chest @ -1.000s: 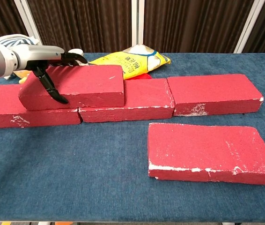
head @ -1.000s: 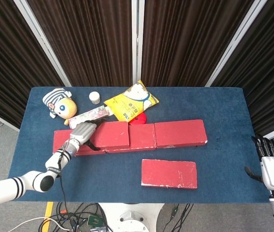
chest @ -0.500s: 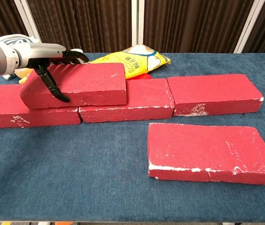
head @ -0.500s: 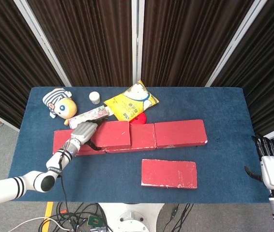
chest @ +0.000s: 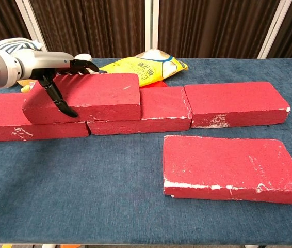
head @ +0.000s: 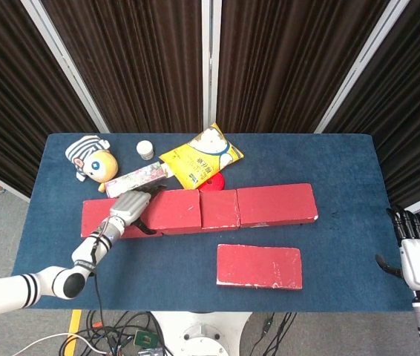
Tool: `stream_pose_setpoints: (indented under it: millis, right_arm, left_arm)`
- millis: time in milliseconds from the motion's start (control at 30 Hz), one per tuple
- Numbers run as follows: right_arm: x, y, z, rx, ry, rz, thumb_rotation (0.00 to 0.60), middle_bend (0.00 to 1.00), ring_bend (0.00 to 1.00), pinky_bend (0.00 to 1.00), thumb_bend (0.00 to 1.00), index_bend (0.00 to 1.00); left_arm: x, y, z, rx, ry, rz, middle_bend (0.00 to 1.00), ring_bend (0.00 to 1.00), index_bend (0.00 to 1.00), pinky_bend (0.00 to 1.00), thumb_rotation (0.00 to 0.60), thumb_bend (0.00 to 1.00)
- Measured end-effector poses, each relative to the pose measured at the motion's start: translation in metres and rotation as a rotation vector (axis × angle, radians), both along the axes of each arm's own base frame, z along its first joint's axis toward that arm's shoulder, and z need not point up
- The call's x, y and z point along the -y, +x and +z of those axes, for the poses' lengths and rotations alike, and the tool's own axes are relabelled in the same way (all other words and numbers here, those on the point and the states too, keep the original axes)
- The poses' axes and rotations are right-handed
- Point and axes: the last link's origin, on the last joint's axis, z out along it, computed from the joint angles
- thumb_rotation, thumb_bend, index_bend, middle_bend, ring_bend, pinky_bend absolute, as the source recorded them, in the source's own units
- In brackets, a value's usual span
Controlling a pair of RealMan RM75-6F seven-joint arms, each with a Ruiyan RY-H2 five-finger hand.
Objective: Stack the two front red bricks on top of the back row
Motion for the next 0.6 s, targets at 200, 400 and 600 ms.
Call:
stream_pose_setpoints:
  millis: [200, 400, 600]
  right_arm:
    - [0.0001, 0.0001, -0.0002, -0.002, 0.001, 0.001, 0.6, 0.0, 0.0, 0.0, 0.14, 0.0]
    - [0.0001, 0.0009, -0.0014, -0.003, 0.006, 0.003, 0.6, 0.0, 0.0, 0.0, 0.14, 0.0]
    - [0.0001, 0.0008, -0.0025, -0.006, 0.01, 0.003, 0.6, 0.0, 0.0, 0.0, 0.14, 0.0]
  left_arm:
    - [-0.0014, -0.0007, -0.0011, -0.003, -0.002, 0.002, 0.14, 0.26, 0.04, 0.23, 0.6, 0.04]
    - [-0.0029, -0.0017, -0.0029, -0.005, -0.012, 0.007, 0.14, 0.25, 0.04, 0.23, 0.6, 0.04]
    - [-0.0028, -0.0027, -0.0041, -0.003, -0.014, 0.007, 0.14, 0.09, 0.04, 0.23, 0.6, 0.04]
